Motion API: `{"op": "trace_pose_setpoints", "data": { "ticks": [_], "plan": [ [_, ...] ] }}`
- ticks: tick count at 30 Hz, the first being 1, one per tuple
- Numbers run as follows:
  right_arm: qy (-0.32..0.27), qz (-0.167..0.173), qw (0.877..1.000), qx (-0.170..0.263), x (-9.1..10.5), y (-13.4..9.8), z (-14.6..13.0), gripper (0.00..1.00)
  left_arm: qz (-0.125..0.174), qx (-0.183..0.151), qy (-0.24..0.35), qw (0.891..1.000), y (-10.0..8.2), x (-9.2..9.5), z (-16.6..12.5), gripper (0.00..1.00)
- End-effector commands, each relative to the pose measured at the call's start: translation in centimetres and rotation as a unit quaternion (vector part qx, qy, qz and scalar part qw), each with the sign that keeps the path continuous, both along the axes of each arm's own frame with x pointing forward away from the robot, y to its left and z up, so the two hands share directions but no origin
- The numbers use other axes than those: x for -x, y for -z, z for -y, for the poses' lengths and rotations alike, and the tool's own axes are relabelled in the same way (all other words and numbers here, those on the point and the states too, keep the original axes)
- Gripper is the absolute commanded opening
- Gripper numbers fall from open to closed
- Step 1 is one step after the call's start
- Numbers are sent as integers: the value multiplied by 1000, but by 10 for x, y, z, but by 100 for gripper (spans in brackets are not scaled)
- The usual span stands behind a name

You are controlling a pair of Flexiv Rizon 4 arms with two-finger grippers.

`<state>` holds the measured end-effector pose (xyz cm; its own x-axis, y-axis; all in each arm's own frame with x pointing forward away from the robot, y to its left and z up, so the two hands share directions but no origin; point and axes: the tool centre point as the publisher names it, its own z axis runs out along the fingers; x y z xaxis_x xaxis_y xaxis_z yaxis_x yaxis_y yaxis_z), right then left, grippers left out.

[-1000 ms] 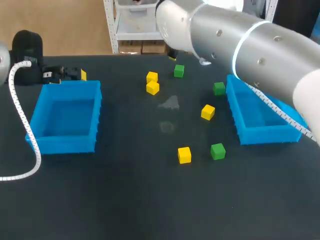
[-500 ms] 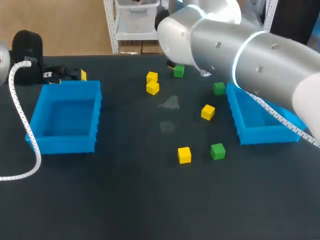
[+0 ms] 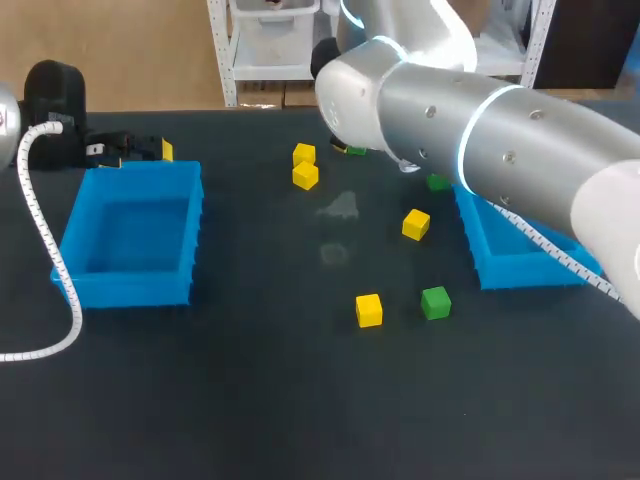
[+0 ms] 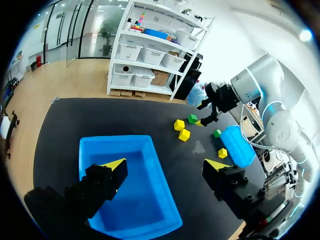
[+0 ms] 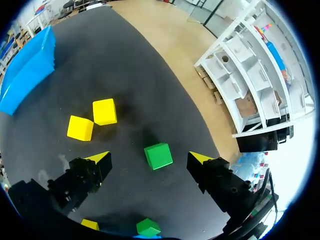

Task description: Put the green cubes in the right bin and the yellow cubes in the left bin.

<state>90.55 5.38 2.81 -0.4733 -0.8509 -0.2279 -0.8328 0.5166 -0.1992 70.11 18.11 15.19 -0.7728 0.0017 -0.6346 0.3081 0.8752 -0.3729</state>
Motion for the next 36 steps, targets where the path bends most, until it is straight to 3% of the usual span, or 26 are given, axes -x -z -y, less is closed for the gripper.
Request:
{"op": "trace_pose_setpoints", "data": {
  "ticks": [1,23,29,36],
  "plan": [
    [14,-138,986,87,-14,0,-5,100,4,5,3,1000,2,1,-2,100],
    [7,-132,988,74,-11,-2,-7,100,4,5,3,1000,2,1,-2,100],
    [43,-150,984,81,-20,27,2,100,4,5,3,1000,2,1,-2,100],
    [48,-159,982,87,-36,38,-1,100,4,5,3,1000,2,1,-2,100]
  ]
}}
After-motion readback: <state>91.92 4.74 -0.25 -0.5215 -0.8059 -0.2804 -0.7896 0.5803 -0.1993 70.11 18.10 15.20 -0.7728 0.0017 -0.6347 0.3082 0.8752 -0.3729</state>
